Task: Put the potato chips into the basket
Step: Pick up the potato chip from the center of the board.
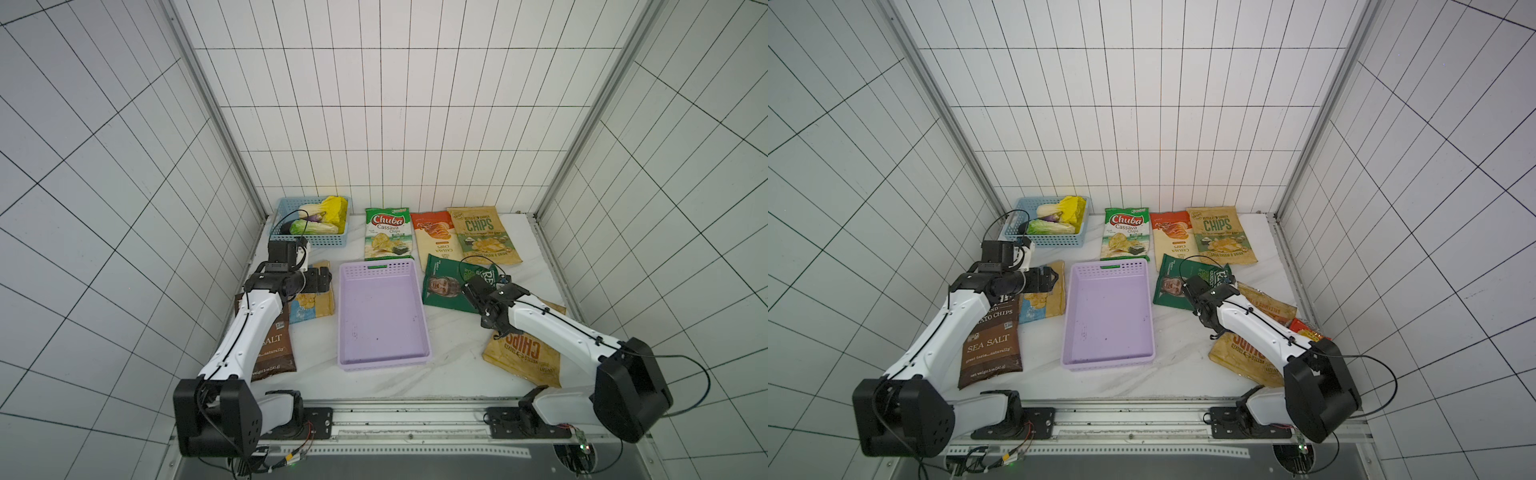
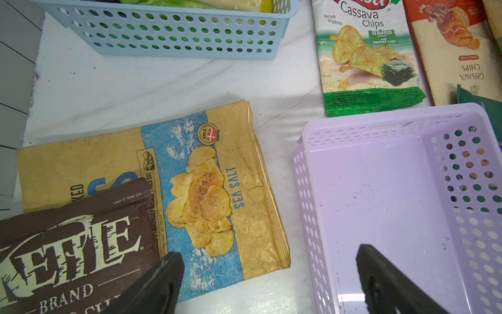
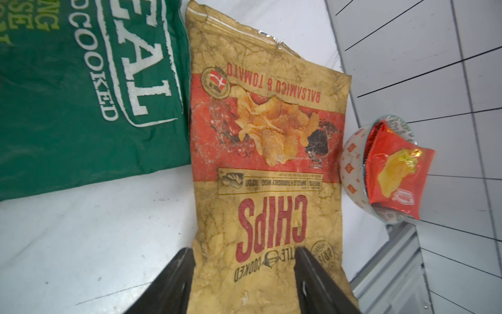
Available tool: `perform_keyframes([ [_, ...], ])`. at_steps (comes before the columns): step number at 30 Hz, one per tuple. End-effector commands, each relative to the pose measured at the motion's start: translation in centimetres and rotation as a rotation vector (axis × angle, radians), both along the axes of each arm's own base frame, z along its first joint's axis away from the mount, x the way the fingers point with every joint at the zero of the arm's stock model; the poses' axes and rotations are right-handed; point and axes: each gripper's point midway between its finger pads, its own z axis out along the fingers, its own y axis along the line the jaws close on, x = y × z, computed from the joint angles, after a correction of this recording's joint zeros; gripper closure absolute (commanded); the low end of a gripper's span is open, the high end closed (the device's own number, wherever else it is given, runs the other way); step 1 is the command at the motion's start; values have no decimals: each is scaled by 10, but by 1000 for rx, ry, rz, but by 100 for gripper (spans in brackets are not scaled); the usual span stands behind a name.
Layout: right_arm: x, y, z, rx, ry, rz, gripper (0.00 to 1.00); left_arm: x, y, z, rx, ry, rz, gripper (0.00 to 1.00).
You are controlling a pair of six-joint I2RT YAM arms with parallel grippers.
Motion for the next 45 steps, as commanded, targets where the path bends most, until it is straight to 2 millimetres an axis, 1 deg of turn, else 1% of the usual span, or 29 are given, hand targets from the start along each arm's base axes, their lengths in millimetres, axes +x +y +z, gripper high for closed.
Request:
perform_keyframes([
  [1, 2, 10, -13, 29, 15, 9, 41, 3, 2, 6, 7, -32, 8, 2],
  [2, 3, 10, -16, 28, 17, 11, 42, 3, 2, 6, 8, -31, 10, 2],
  [4, 6, 13, -22, 32, 23, 22, 48, 3, 2, 7, 10, -35, 9, 2],
  [9, 9, 11, -38, 22, 71, 16, 49, 4, 4, 4, 16, -28, 15, 2],
  [14, 5, 4, -53, 7, 115, -7, 49, 4, 4, 4, 18, -30, 19, 2],
  [20, 5, 0, -58, 8, 142, -31, 49, 4, 5, 2, 21, -26, 23, 2],
  [23, 5, -1, -58, 2, 145, -41, 50, 4, 6, 3, 23, -28, 28, 2],
  [24, 5, -1, -58, 1, 144, -41, 52, 5, 6, 4, 24, -31, 29, 2],
  [27, 6, -2, -59, -2, 144, -42, 53, 5, 6, 4, 25, -32, 30, 2],
  [29, 6, -2, -59, -8, 147, -46, 56, 5, 7, 4, 24, -30, 32, 2],
  [30, 6, -2, -59, -9, 149, -46, 59, 5, 6, 4, 25, -33, 30, 2],
  [31, 6, -2, -59, -10, 148, -45, 60, 5, 6, 4, 23, -32, 31, 2],
  [33, 5, -3, -59, -12, 147, -46, 64, 4, 6, 4, 23, -31, 30, 2],
  [37, 5, -2, -59, -15, 150, -46, 74, 5, 8, 4, 27, -31, 37, 2],
  [39, 5, -2, -59, -20, 149, -44, 75, 5, 8, 4, 26, -31, 38, 2],
  [41, 5, -2, -57, -23, 142, -43, 79, 5, 8, 5, 26, -33, 38, 2],
  [43, 5, -1, -56, -23, 137, -38, 80, 4, 8, 5, 27, -33, 39, 2],
  [45, 5, -1, -56, -24, 137, -37, 85, 5, 9, 5, 29, -33, 41, 2],
])
